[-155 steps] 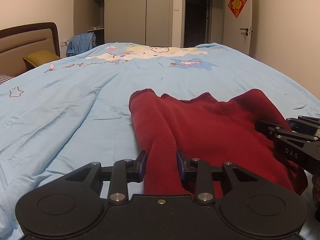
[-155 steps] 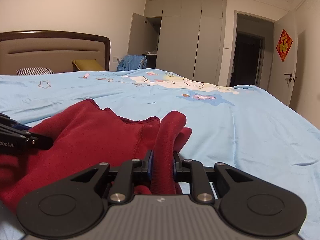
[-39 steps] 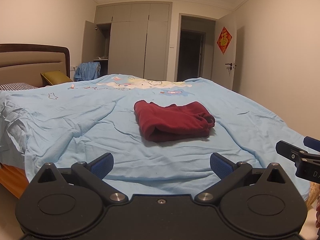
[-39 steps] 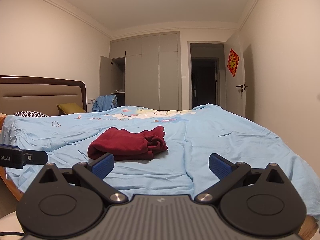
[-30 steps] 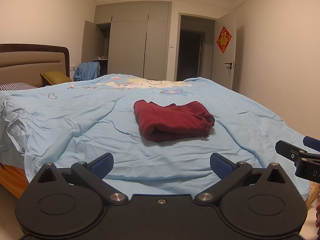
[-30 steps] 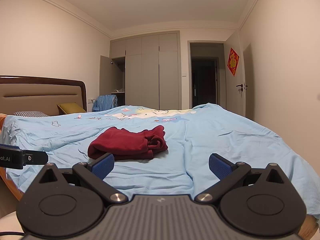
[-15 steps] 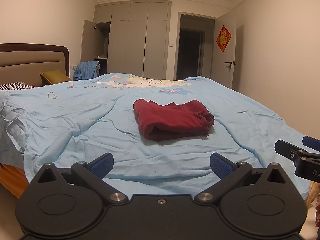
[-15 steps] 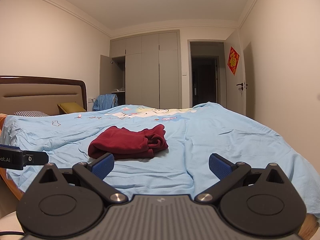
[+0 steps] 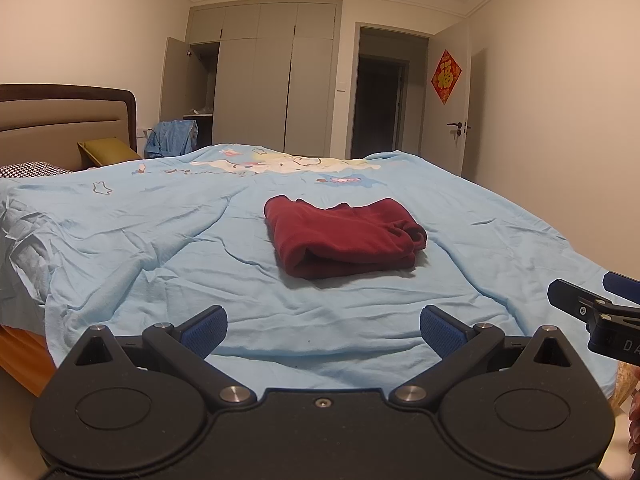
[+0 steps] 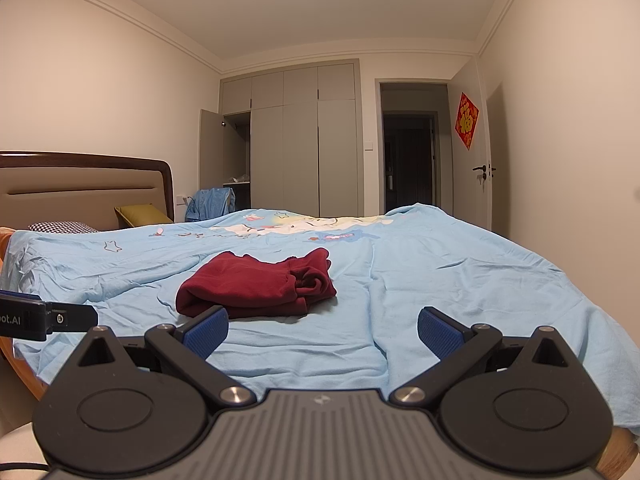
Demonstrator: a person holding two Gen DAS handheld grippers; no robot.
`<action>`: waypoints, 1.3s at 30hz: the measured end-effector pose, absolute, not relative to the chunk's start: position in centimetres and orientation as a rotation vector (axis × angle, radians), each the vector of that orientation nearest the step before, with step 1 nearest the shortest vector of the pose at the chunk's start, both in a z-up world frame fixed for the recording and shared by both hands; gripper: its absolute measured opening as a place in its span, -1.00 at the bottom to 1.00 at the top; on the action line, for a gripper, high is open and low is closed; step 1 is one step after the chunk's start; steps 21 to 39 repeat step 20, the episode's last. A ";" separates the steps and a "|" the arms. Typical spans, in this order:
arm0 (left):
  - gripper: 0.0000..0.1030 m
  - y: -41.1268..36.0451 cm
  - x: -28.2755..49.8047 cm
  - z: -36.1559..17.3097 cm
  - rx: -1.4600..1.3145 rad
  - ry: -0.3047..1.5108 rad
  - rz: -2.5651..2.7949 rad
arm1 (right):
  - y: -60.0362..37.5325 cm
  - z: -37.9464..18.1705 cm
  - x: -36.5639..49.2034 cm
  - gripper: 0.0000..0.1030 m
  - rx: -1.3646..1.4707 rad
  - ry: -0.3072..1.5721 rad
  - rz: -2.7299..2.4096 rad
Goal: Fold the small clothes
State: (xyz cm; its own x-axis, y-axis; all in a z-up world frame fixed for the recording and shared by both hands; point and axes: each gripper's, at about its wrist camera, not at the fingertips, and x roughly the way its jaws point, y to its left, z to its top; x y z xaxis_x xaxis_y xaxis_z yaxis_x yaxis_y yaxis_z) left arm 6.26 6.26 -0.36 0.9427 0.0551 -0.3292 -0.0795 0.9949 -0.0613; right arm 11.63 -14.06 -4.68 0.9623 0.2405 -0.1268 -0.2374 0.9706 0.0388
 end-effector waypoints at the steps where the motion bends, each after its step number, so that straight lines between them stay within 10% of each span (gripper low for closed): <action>1: 0.99 6.2 6.3 -0.4 -0.075 0.333 0.068 | -14.1 -4.7 11.6 1.00 0.023 0.131 0.242; 39: 0.99 5.5 6.0 -0.3 -0.041 0.322 0.068 | -14.1 -4.6 11.6 1.00 0.024 0.132 0.242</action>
